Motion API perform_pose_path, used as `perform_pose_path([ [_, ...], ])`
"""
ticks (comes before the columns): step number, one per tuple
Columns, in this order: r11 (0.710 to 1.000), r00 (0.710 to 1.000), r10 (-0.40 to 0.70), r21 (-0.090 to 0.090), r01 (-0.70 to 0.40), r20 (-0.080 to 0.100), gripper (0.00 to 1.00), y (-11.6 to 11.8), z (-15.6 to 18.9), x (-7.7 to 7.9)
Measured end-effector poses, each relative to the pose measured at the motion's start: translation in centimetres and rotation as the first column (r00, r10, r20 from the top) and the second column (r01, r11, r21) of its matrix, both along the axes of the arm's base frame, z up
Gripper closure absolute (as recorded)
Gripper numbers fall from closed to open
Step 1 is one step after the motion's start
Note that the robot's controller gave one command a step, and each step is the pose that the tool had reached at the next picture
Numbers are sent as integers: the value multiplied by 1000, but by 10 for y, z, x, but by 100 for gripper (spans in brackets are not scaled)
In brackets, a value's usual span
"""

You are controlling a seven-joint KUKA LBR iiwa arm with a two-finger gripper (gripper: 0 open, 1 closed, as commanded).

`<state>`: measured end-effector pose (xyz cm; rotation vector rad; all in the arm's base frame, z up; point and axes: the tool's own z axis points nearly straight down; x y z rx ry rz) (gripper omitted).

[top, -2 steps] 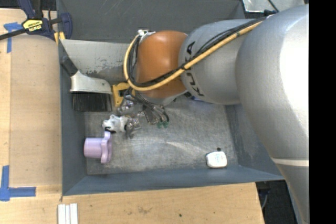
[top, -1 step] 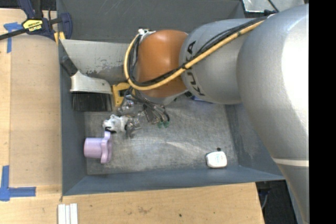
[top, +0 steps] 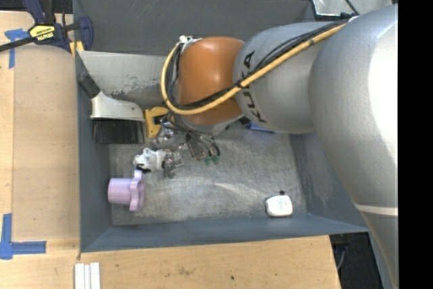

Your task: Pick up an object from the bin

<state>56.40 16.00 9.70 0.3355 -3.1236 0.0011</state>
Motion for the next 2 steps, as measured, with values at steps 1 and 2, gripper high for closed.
perform_pose_path([
  [1, 1000, 1000, 0, 0, 0, 1, 100, 0, 15, 0],
  [2, 1000, 1000, 0, 1, 0, 5, 100, 0, 25, 2],
])
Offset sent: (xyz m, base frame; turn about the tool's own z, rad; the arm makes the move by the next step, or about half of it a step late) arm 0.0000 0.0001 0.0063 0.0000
